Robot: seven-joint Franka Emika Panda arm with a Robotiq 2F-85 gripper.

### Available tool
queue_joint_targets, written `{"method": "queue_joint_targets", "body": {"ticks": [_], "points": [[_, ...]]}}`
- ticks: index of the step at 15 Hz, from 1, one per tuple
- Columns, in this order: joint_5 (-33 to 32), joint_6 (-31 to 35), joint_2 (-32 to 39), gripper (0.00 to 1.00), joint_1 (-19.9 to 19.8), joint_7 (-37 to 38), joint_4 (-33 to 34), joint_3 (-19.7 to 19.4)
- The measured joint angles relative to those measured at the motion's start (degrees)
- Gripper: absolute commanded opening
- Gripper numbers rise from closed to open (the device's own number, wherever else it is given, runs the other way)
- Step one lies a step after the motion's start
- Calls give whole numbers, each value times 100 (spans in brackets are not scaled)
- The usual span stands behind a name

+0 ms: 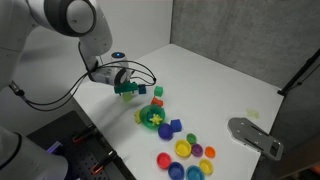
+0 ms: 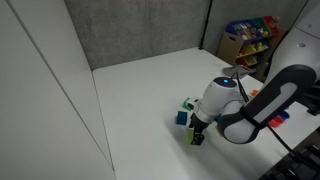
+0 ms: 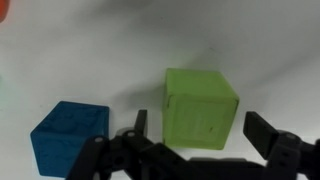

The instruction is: Pick up the light green block and place it in the green bowl

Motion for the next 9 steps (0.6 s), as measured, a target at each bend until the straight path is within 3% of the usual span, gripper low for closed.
{"method": "queue_joint_targets", "body": {"ticks": [4, 9], "points": [[-30, 56, 190, 34, 79, 60, 199, -54], [-31, 55, 23, 31, 144, 361, 240, -251]]}}
